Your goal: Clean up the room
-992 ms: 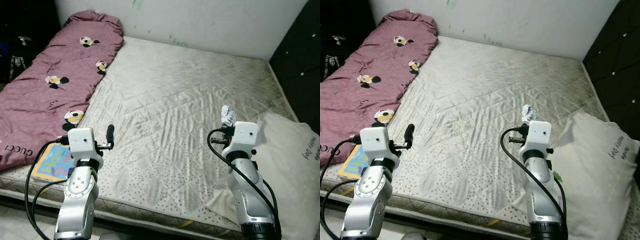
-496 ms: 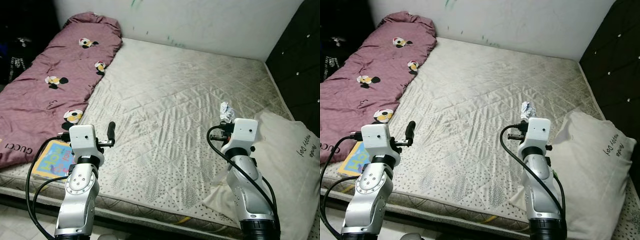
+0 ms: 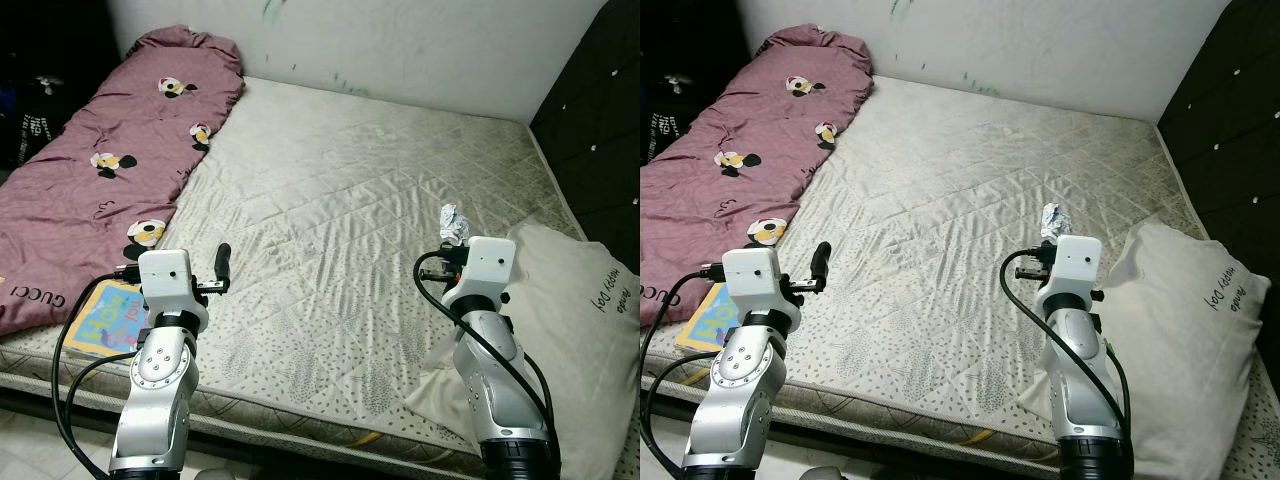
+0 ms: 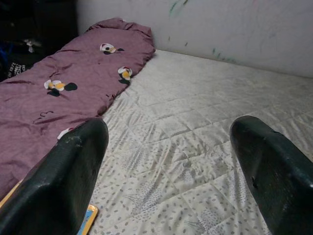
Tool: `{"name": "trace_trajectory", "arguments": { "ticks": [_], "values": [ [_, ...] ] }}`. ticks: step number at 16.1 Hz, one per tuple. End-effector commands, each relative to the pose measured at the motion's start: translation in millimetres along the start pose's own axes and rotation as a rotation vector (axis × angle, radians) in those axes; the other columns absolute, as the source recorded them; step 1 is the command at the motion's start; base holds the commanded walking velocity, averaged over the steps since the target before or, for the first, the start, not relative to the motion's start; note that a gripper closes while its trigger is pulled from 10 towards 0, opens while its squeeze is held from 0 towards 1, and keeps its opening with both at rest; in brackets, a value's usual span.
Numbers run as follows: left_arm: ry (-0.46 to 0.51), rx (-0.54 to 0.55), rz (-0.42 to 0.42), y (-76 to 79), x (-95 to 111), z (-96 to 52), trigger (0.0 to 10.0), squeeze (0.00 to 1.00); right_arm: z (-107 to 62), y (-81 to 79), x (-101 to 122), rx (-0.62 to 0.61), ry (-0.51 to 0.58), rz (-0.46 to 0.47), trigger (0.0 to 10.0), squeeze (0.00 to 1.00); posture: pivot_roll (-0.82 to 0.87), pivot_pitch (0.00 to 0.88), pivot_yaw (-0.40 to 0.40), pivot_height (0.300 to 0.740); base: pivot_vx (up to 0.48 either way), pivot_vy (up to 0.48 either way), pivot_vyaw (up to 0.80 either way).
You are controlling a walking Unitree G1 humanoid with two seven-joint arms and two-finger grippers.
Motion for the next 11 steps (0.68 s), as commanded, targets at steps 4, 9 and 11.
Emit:
{"name": "trace_trajectory", "arguments": {
  "ticks": [4, 9, 11],
  "values": [
    [-0.010, -0.010, 0.006, 2.1, -1.2, 0.7, 10.0, 0.00, 0.8, 2.5, -3.7, -0.006, -0.020, 0.000, 10.0, 0.00, -0.01, 0.021, -0.089, 0.740, 0.000, 0.000, 0.00],
    [-0.010, -0.010, 0.006, 2.1, -1.2, 0.7, 10.0, 0.00, 0.8, 2.5, -3.7, -0.006, -0.020, 0.000, 10.0, 0.00, -0.01, 0.021, -0.089, 0.740, 0.000, 0.000, 0.00],
    [-0.010, -0.010, 0.006, 2.1, -1.2, 0.7, 10.0, 0.00, 0.8, 2.5, -3.7, -0.006, -0.020, 0.000, 10.0, 0.00, -0.01, 0.021, -0.089, 0.740, 0.000, 0.000, 0.00]
  ]
}}
Point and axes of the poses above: a point about 5 cm out from each wrist's last joint towards the gripper, its own z axis pointing out of the wrist towards the gripper, its own x axis along the axis of the wrist's last joint, y = z × x, the point moved 2 cm from there along z, pointing out of the wrist towards the gripper
